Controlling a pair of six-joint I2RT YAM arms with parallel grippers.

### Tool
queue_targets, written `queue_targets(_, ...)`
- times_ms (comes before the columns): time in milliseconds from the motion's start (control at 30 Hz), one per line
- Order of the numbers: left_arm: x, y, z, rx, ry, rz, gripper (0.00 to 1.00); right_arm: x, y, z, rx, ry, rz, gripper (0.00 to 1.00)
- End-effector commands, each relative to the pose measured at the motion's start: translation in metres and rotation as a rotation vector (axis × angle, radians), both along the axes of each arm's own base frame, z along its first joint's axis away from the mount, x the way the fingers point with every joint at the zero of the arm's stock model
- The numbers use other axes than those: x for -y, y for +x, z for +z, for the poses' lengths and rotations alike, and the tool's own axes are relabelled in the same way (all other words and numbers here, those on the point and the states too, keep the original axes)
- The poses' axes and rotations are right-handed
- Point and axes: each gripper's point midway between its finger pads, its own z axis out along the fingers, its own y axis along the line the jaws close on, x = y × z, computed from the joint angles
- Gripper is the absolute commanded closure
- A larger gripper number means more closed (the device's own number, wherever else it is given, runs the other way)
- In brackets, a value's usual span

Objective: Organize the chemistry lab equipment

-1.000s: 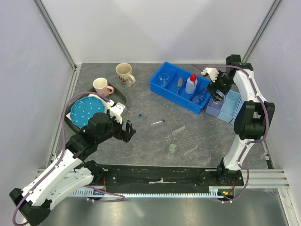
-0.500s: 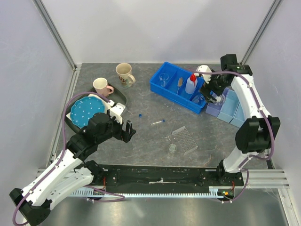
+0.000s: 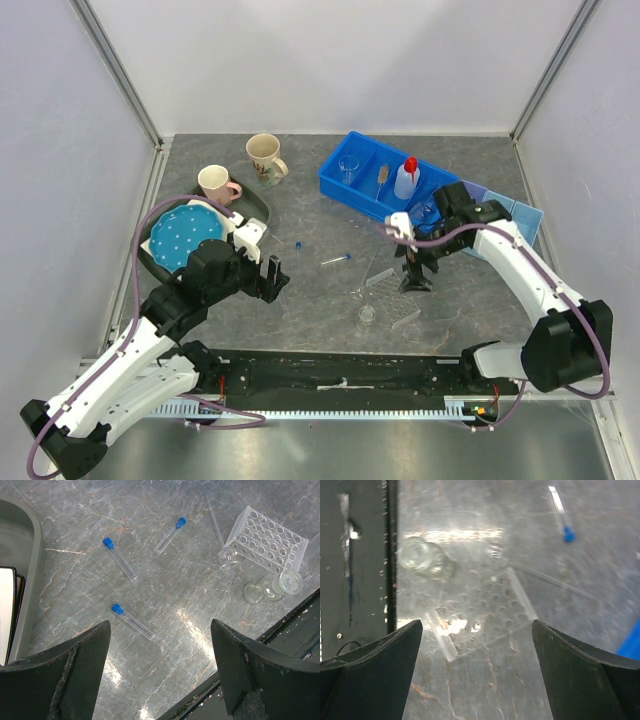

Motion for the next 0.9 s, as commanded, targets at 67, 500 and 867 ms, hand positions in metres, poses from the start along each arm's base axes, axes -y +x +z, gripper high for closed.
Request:
queue_targets(67, 0.006, 0.005, 0.009, 0.039, -0.029, -0.012, 0.12, -0.034, -0.051, -0.022, 0.096, 0.099, 0.336, 0.02)
queue_targets(500, 0.001, 0.007, 0.009, 0.049, -0.021, 0.014, 0.12, -0.075, -0.063, -0.076, 0.177, -0.108, 0.514, 0.02)
queue_targets(867, 0.001, 0.008, 0.011, 0.053, -0.025, 0.018, 0.12, -0.079, -0.082, -0.110, 0.173, -0.241, 0.575, 0.16)
